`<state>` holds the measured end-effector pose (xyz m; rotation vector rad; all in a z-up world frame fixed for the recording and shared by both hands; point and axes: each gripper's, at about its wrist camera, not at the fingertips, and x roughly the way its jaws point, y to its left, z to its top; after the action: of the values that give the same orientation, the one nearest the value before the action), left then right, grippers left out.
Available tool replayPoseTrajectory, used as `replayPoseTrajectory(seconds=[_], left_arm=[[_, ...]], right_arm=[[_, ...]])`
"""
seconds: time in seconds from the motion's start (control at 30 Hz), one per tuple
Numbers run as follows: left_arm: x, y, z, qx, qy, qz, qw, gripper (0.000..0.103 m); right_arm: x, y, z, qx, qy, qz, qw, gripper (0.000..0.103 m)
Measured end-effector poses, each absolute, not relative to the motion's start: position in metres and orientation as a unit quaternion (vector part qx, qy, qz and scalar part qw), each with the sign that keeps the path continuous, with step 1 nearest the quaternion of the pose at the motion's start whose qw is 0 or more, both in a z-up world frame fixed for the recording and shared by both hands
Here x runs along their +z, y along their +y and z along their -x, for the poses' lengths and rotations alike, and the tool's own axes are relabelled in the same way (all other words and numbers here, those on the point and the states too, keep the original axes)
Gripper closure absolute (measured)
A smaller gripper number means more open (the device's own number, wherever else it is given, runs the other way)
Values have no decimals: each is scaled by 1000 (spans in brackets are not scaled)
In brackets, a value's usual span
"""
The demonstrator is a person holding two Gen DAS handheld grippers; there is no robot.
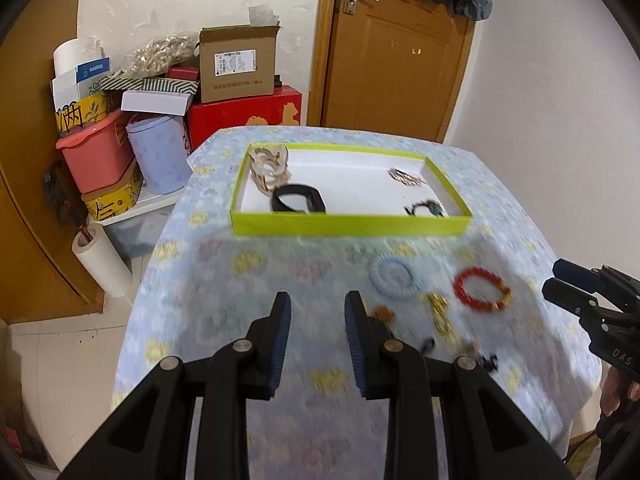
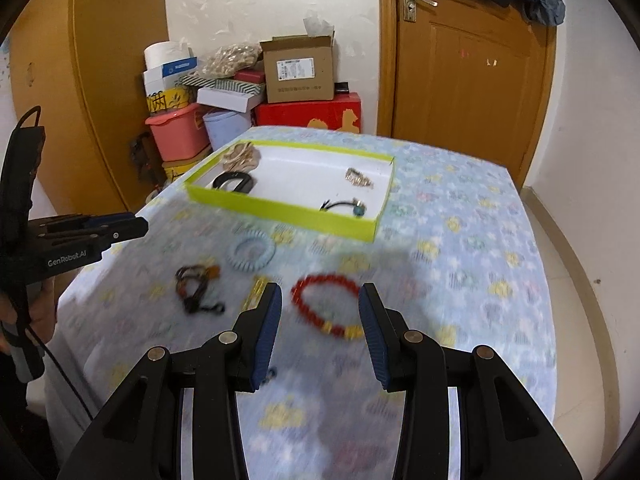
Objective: Organize jewelry
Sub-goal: 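Withdraw both grippers back over the remaining jewelry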
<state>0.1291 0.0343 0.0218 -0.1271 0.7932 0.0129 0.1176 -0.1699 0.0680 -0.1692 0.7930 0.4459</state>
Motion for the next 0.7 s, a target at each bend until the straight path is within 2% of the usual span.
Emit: replayPoseTrajectory(seconds=[0.33, 0.7], left_arm=[[13, 19, -91, -11, 395, 73, 916, 74], [-1, 4, -91, -33, 412, 78, 907, 74]], right_arm=[[57, -181, -74, 229, 387, 64, 891, 62], [44, -173, -73, 252, 398, 62, 880, 62]])
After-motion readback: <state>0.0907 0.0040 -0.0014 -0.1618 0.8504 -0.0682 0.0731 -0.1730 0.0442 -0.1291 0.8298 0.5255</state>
